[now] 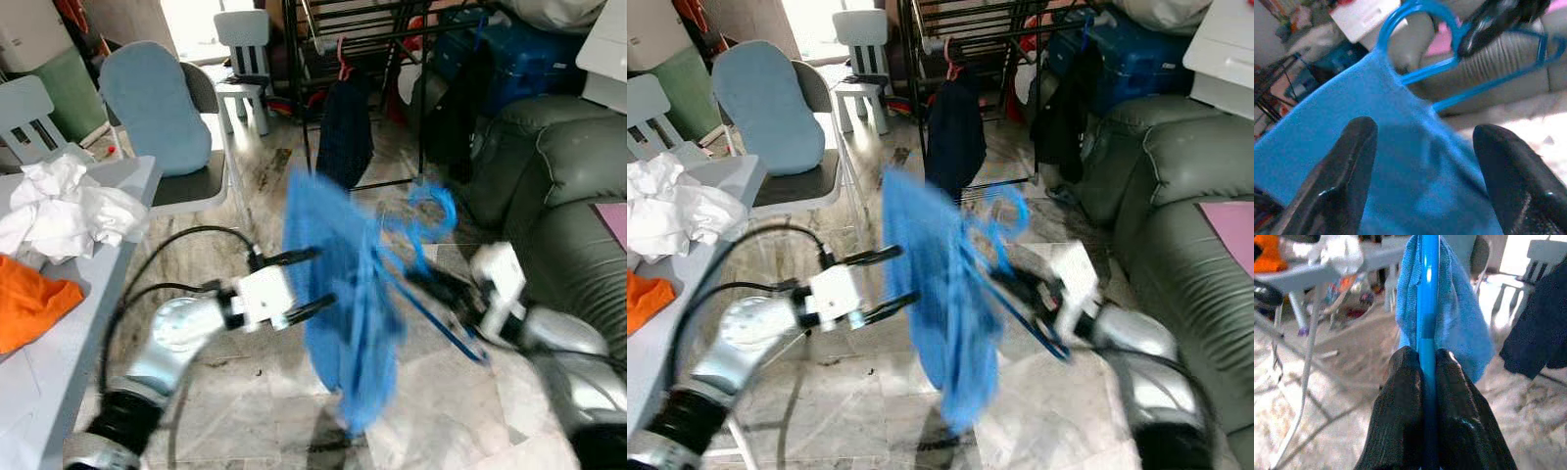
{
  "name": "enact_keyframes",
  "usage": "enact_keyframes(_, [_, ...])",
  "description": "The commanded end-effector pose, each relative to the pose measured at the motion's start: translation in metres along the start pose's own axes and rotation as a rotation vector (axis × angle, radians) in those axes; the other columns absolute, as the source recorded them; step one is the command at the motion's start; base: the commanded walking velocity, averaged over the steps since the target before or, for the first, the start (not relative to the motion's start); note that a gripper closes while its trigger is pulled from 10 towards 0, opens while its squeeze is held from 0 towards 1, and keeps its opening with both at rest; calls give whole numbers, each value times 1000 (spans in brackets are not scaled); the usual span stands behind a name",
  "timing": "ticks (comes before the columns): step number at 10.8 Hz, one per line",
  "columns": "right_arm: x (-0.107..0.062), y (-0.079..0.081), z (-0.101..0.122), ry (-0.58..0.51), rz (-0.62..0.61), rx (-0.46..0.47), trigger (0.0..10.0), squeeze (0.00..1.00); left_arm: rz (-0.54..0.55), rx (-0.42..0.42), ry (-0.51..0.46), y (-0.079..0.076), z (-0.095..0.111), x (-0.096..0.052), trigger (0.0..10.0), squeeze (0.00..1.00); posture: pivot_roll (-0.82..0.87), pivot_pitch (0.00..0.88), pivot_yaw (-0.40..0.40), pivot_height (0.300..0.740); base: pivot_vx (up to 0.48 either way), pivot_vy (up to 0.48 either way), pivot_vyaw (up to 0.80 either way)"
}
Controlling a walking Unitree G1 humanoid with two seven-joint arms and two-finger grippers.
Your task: Hang hanger
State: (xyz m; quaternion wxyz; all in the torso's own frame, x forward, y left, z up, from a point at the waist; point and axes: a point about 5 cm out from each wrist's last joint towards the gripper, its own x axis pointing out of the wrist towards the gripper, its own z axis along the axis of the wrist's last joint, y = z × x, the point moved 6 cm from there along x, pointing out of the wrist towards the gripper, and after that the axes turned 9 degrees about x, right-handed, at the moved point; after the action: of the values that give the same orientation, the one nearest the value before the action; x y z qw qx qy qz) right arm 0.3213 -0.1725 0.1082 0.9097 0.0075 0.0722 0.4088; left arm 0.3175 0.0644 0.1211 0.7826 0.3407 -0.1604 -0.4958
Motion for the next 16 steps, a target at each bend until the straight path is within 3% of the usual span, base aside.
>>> enact_keyframes(1, [2, 9, 13, -11, 70, -71, 10000, 0, -24, 51, 13, 5, -2, -3, 10000, 1000, -194, 0, 83, 740, 0, 0, 0])
enact_keyframes(4, [-10, 18, 8, 84, 179, -115, 10000, 0, -73, 125, 41, 18, -8, 2, 10000, 1000, -204, 0, 94, 740, 0, 0, 0])
enact_keyframes(6, [-11, 21, 7, 114, 212, -142, 10000, 0, -66, 168, 46, 33, -8, 9, 10000, 1000, -207, 0, 95, 740, 0, 0, 0])
enact_keyframes(7, [-12, 25, 8, 122, 239, -153, 10000, 0, -108, 187, 56, 33, -10, 12, 10000, 1000, -207, 0, 96, 740, 0, 0, 0])
enact_keyframes(8, [-15, 30, 8, 141, 277, -163, 10000, 0, -178, 174, 77, 27, -16, 14, 10000, 0, -210, 0, 100, 740, 0, 0, 0])
enact_keyframes(11, [-21, 32, 10, 170, 310, -210, 10000, 0, -302, 173, 120, 19, -27, 13, 10000, 0, -216, 0, 108, 740, 0, 0, 0])
enact_keyframes(12, [-22, 34, 11, 180, 328, -223, 10000, 0, -329, 149, 131, 18, -30, 15, 941, 0, -220, 0, 113, 740, 0, 0, 0])
enact_keyframes(13, [-22, 34, 10, 192, 332, -241, 10000, 0, -335, 123, 132, 20, -29, 19, 0, 0, -223, 0, 117, 740, 0, 0, 0])
enact_keyframes(16, [-21, 33, 9, 209, 334, -279, 10000, 0, -401, 78, 175, 20, -35, 20, 0, 0, -222, 0, 125, 740, 0, 0, 0])
